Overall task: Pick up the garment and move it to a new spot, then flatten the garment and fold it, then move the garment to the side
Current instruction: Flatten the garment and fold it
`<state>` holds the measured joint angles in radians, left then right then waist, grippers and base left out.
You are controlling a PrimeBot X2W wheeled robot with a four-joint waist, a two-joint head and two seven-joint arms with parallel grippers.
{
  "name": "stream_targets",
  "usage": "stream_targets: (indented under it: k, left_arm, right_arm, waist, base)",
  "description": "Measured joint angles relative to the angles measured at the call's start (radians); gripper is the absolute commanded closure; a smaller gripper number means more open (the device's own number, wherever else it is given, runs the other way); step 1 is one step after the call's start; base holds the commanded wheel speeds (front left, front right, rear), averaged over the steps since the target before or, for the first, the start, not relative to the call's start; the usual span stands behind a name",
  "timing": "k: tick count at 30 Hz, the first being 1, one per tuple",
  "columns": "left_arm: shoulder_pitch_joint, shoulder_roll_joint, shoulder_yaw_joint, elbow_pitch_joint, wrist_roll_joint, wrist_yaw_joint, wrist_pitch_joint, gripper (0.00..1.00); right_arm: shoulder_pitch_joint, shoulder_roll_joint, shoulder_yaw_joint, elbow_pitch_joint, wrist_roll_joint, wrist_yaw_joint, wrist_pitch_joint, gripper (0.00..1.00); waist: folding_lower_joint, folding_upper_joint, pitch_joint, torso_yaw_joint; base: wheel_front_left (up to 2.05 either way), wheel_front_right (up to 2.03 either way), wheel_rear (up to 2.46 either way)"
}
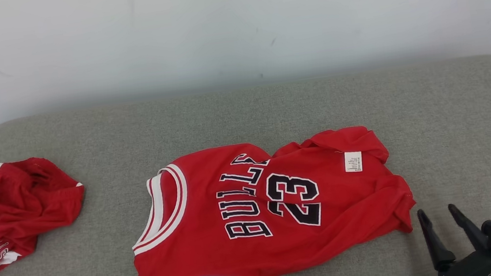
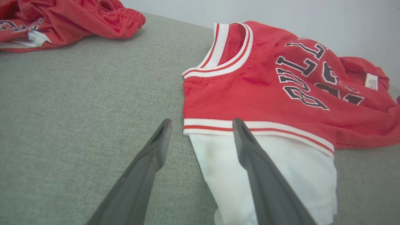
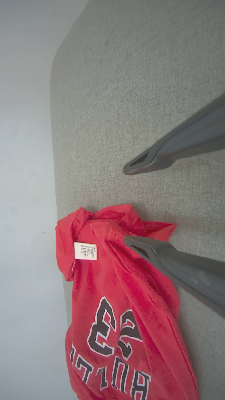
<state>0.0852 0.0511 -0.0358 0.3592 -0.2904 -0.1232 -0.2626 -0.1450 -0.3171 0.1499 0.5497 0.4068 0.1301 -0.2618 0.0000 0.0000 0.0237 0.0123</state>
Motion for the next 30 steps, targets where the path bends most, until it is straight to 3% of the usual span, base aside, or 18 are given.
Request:
stream_targets:
  k: [11,30]
  left_arm:
    - [0.019,-0.001,-0.119,0.064,-0.011,-0.006,0.0,0.0]
    - [0.015,0.003,-0.191,0.127,-0.082,-0.008,0.0,0.0]
  right_arm:
    - [0.006,0.028,-0.01,-0.037,-0.012,0.0,-0.002,0.0]
    - [-0.08,0.019,0.018,0.033,-0.003,0.0,0.024,0.0]
  waist:
    - [0.0,0.0,0.012,0.022]
    - [0.0,0.0,0.031,0.042]
  base:
    - [0.0,0.0,0.0]
    - [0.0,0.0,0.0]
